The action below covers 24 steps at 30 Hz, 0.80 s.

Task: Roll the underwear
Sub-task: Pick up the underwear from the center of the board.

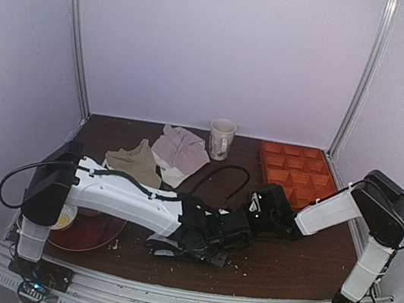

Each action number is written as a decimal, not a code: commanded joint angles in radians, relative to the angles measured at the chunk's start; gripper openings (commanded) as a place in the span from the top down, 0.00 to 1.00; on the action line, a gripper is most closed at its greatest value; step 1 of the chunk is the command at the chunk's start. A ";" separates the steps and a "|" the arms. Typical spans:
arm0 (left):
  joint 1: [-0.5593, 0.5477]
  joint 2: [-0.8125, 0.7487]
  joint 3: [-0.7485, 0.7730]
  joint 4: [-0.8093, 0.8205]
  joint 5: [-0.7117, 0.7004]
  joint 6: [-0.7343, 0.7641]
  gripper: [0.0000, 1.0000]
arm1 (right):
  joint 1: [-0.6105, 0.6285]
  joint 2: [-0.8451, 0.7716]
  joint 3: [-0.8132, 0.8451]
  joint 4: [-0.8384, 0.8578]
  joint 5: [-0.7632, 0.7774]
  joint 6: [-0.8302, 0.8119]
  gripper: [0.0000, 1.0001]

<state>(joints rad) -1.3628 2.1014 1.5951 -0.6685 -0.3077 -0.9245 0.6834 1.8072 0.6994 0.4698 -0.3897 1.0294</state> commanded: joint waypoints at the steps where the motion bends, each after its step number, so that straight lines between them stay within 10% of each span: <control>1: -0.003 -0.010 0.024 0.039 -0.014 0.024 0.46 | -0.004 0.036 -0.037 -0.093 0.000 0.006 1.00; 24: -0.005 0.105 0.058 0.007 0.025 0.027 0.48 | -0.009 0.048 -0.042 -0.083 -0.014 -0.009 1.00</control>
<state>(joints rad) -1.3632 2.1773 1.6306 -0.6563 -0.2947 -0.9062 0.6754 1.8126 0.6933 0.4885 -0.4084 1.0275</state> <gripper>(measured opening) 0.539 0.005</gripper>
